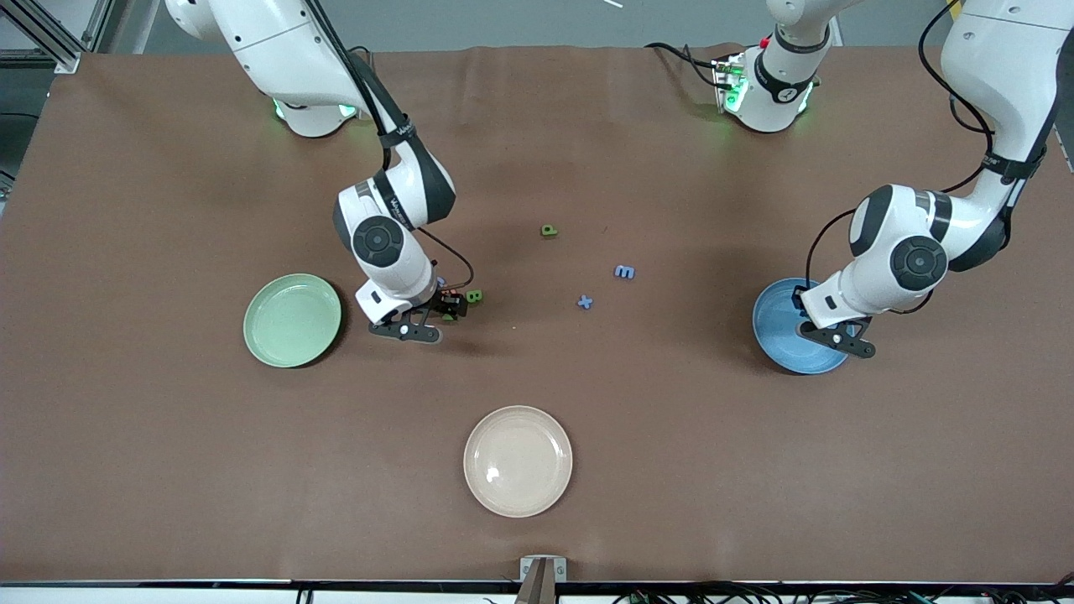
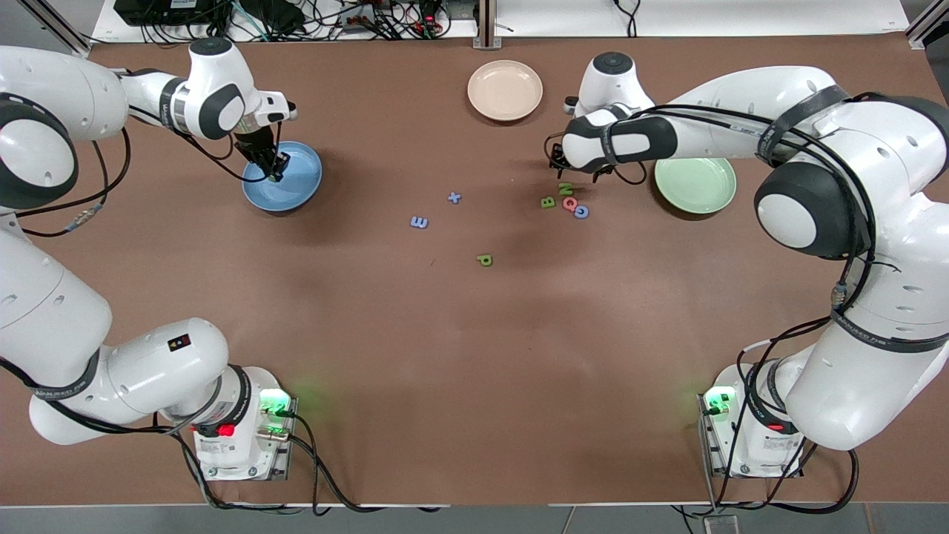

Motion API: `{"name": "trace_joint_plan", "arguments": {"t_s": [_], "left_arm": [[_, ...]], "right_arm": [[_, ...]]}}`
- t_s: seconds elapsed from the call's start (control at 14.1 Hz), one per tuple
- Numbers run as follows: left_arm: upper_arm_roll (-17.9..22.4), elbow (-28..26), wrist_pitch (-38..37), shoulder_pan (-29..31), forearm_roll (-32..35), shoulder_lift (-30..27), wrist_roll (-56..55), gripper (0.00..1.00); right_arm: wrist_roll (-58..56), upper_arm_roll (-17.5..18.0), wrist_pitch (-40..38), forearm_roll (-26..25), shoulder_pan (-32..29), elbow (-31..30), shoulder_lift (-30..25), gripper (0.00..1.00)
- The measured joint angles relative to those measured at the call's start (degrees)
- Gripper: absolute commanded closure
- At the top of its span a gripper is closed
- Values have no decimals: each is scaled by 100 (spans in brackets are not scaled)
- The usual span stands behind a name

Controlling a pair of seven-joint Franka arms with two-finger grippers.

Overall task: Sort upper and lower case letters into plates
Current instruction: 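Release the u into the blue plate while the right gripper grasps Z, then drop the green Z into the green plate with the right gripper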

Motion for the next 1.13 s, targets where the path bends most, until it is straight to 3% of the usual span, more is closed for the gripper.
{"name": "trace_joint_plan", "arguments": {"t_s": [0.28, 0.5, 0.71, 0.85, 0.92, 0.99, 1.06, 1.13], "left_arm": [[0, 0, 1, 1, 58, 166, 0, 85], [1, -1, 1, 23, 172, 251, -2, 84], [3, 0, 37, 97, 179, 334, -2, 82], [3, 2, 109, 108, 179, 399, -3, 79], [3, 8, 111, 111, 179, 405, -5, 63], [3, 16, 111, 111, 179, 406, -17, 20], [3, 25, 111, 112, 179, 407, -98, 0], [1, 48, 111, 112, 179, 404, -268, 0]], "right_arm": [[479, -1, 254, -484, 198, 5, 253, 22], [573, -13, 363, -605, 207, 22, 369, 36], [578, -19, 358, -608, 209, 75, 366, 64], [610, -17, 359, -608, 210, 85, 363, 92], [684, -16, 352, -607, 210, 95, 358, 98], [776, -21, 337, -608, 209, 94, 356, 100], [851, -25, 333, -608, 209, 94, 356, 100], [899, -34, 325, -608, 207, 95, 355, 100]]}}
